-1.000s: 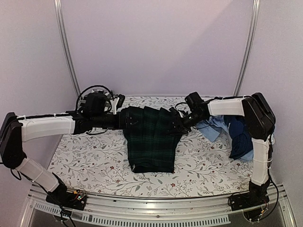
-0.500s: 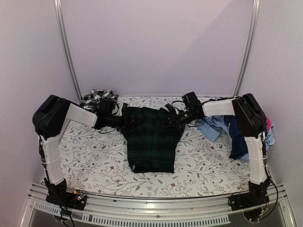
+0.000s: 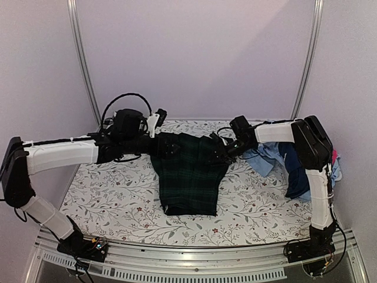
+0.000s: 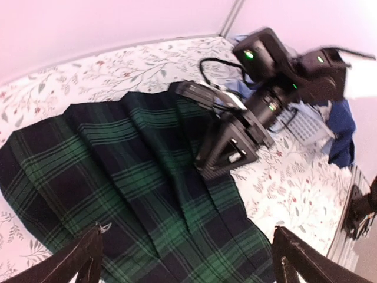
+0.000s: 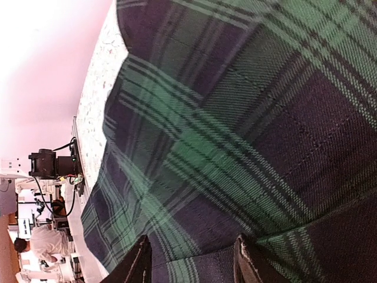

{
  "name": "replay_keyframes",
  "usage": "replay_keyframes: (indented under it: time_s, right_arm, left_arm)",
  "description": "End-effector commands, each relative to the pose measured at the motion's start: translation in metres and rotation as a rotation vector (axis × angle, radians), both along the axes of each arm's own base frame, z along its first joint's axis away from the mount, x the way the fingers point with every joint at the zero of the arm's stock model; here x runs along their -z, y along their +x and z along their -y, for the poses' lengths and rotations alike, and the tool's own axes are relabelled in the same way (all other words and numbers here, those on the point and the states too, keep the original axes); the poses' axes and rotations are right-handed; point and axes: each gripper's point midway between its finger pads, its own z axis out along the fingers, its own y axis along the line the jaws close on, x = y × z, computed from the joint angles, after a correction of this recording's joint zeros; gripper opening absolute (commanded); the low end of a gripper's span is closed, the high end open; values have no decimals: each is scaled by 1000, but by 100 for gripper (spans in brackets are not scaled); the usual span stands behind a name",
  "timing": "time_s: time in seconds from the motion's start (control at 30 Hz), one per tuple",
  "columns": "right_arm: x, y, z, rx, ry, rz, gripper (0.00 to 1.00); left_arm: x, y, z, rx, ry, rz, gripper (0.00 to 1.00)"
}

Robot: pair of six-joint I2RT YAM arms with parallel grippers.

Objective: Fold and stack the mixed laundry pile
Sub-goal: Smooth out the rectangle-folded skirt at the center of the board, then pick up the rectangle-folded skirt from the center of the board.

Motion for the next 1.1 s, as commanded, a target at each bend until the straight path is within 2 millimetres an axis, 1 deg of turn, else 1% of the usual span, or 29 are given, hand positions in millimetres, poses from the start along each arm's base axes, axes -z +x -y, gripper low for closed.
replay_keyframes:
  time_s: [0.0, 0.1, 0.2, 0.27, 0.37, 0.43, 0.53, 0.57, 0.6, 0.7, 0.77, 0.8, 0.87, 0.97, 1.07]
  right_arm:
    - [-81, 1, -4, -26, 32, 167, 47]
    - [-96, -21, -18, -76, 71, 153, 47]
    - [-93, -48, -37, -146, 89, 124, 45]
    - [-86, -65, -50, -194, 97, 97, 44]
    - [-71, -83, -65, -244, 93, 64, 42]
    - [-63, -91, -72, -266, 100, 49, 39]
    - [-43, -96, -75, -268, 92, 1, 36]
    - [-33, -97, -74, -266, 78, -19, 35]
    - [-25, -97, -73, -262, 61, -27, 35]
    - [2, -97, -68, -257, 2, -43, 33]
    - [17, -99, -64, -257, -28, -59, 32]
    - [28, -100, -62, -259, -44, -73, 32]
    - [42, -103, -58, -261, -68, -89, 31]
    - [58, -106, -53, -265, -96, -100, 29]
    - [67, -110, -50, -269, -106, -118, 29]
  left_arm:
    - [48, -60, -19, 5, 394, 97, 100]
    - [68, -96, -16, 60, 529, 138, 100]
    - [89, -129, -9, 138, 648, 165, 100]
    - [102, -146, -6, 172, 710, 185, 100]
    - [119, -167, 1, 233, 776, 217, 100]
    - [129, -176, 6, 275, 832, 256, 100]
    - [148, -186, 13, 328, 911, 295, 99]
    - [153, -187, 14, 338, 925, 294, 99]
    - [156, -184, 13, 325, 934, 301, 99]
    - [159, -172, 9, 279, 973, 346, 98]
    - [165, -164, 7, 272, 1007, 357, 95]
    - [167, -161, 7, 260, 1016, 366, 93]
    - [175, -157, 8, 283, 1047, 386, 90]
    - [183, -151, 10, 286, 1059, 407, 84]
    - [183, -142, 13, 266, 1058, 445, 78]
